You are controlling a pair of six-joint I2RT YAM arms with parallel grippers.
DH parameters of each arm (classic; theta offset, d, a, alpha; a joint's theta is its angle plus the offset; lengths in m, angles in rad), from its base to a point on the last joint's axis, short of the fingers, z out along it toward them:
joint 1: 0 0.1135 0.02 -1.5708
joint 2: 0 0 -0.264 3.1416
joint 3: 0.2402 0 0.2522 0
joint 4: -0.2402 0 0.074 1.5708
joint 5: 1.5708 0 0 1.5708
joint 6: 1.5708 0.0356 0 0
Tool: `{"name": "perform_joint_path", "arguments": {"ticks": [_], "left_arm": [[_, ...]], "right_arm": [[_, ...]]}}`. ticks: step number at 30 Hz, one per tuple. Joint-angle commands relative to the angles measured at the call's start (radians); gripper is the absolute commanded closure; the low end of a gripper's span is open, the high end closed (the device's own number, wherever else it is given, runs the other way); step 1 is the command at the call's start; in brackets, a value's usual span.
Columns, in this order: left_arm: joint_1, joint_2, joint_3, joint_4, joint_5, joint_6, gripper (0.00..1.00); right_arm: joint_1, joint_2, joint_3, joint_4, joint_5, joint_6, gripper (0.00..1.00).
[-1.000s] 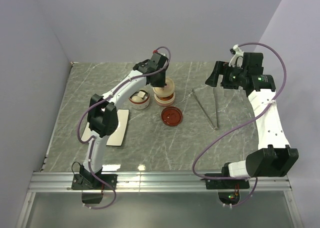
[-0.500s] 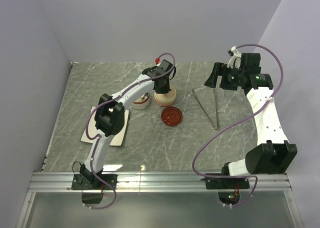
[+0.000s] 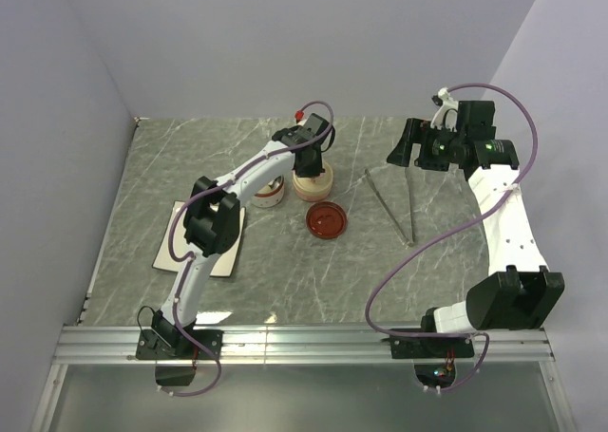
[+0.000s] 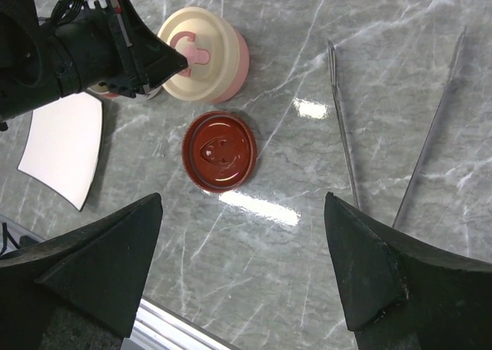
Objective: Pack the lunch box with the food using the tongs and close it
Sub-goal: Put the lid back on the lunch box
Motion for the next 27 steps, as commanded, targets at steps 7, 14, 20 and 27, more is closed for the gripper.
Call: {"name": "perform_joint_path", "arguments": {"ticks": [7,14,20,27], "left_arm": [[0.007,-0.076,0.03,0.014,-0.01,-0.001,1.0],[0.015,-0.099,0.037,0.02,0.011,-0.005,1.0],[0.021,-0.094,0.044,0.018,0.027,-0.005,1.0],[0.04,-0.056,0.044,0.014,0.063,-0.004,1.0]], "right_arm": [[-0.01,0.008,-0.009,0.013,-0.031,-0.011,0.07],[-0.008,0.017,-0.004,0.011,-0.054,-0.006,0.08],[-0.01,0.021,-0.012,0.014,-0.055,-0.005,0.08],[-0.008,0.031,-0.007,0.011,-0.06,-0.005,0.07]]}}
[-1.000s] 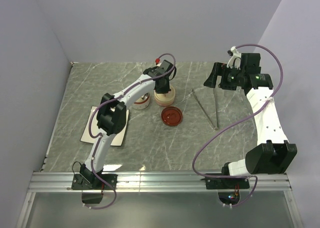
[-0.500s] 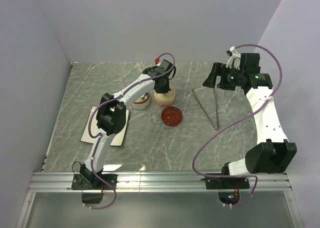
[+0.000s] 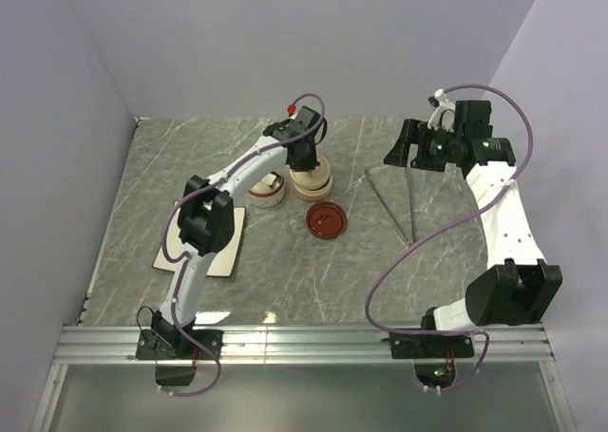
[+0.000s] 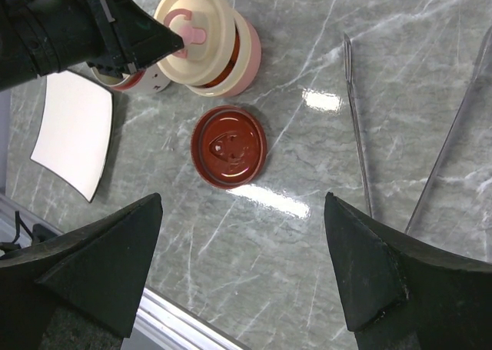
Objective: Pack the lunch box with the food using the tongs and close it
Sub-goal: Put the lid back on the lunch box
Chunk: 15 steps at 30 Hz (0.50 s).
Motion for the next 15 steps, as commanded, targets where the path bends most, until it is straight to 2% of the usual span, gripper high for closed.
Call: {"name": "perform_joint_path", "arguments": {"ticks": [1,15], "left_arm": [[0.008,-0.018,0.039,0.012,0.038,-0.003,1.0],[0.005,0.028,0.044,0.015,0.084,-0.003,1.0]], "right_arm": [[-0.008,0.008,-0.008,0.011,-0.015,-0.005,0.07],[-0.008,0.02,-0.017,0.012,-0.02,-0.003,0.08]]}}
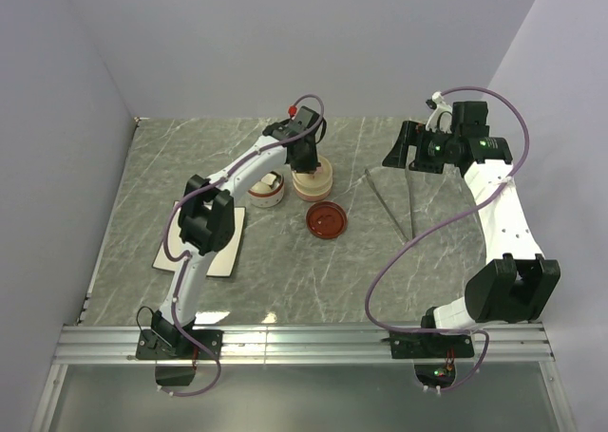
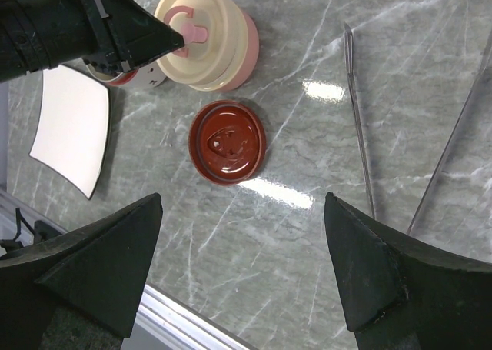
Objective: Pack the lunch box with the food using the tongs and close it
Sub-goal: Put the lid back on the lunch box
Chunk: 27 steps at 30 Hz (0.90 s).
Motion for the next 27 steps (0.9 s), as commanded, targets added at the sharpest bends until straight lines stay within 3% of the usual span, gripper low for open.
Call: {"name": "perform_joint_path", "arguments": {"ticks": [1,14,20,27], "left_arm": [[-0.005,0.022,0.041,0.012,0.011,-0.002,1.0],[-0.004,0.064,-0.001,0.014,0.032,0.004,1.0],[-0.007,0.031,-0.13,0.077,0.135,-0.031,1.0],[-0.048,0.068,-0.117,0.083,0.241,0.059,1.0]], "right_arm": [[-0.008,-0.004,-0.005,0.012,-0.015,-0.003,0.07],[-0.008,-0.009,-0.015,0.014,-0.018,0.001,0.08],[-0.007,-0.017,-0.022,0.015,-0.023,-0.002,0.08],[-0.008,-0.015,-0.018,0.006,-0.023,-0.011,0.08]]}}
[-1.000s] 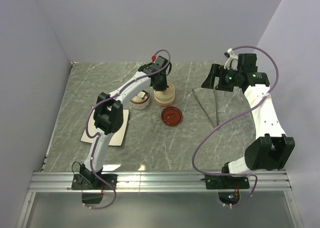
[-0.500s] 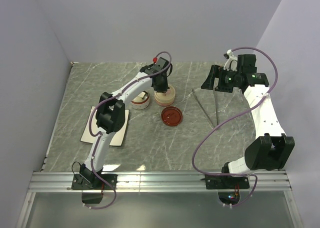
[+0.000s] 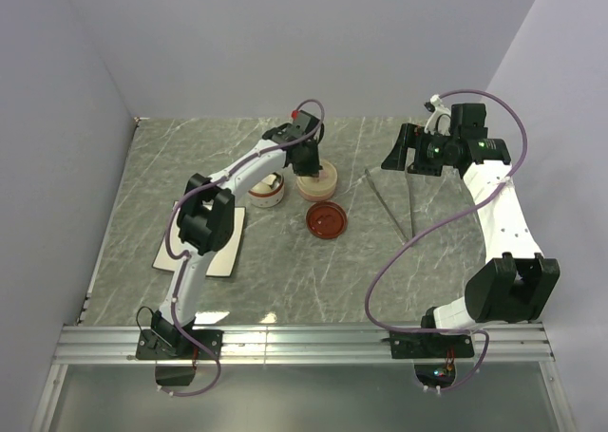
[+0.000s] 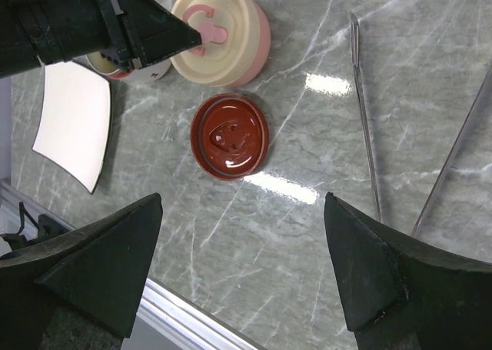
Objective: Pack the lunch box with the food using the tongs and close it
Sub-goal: Put the lid back on the lunch box
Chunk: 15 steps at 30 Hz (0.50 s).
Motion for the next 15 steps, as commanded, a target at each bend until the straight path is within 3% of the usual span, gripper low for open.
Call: {"name": "perform_joint_path", "arguments": {"ticks": [1,8,15], "left_arm": [[-0.063,0.072,-0.03,-0.028,0.159,0.055,1.0],[-0.092,0.063,-0.082,-0.025,0.202,0.097,1.0],[-0.092,-0.004,-0.091,0.022,0.15,0.126,1.0]], "right_arm": [[-0.008,-0.014,0.004,0.003,-0.009,-0.013,0.08],[-0.008,0.0,0.024,-0.006,-0.005,-0.014,0.08],[-0.008,0.002,0.027,-0.006,-0.012,-0.014,0.08]]}}
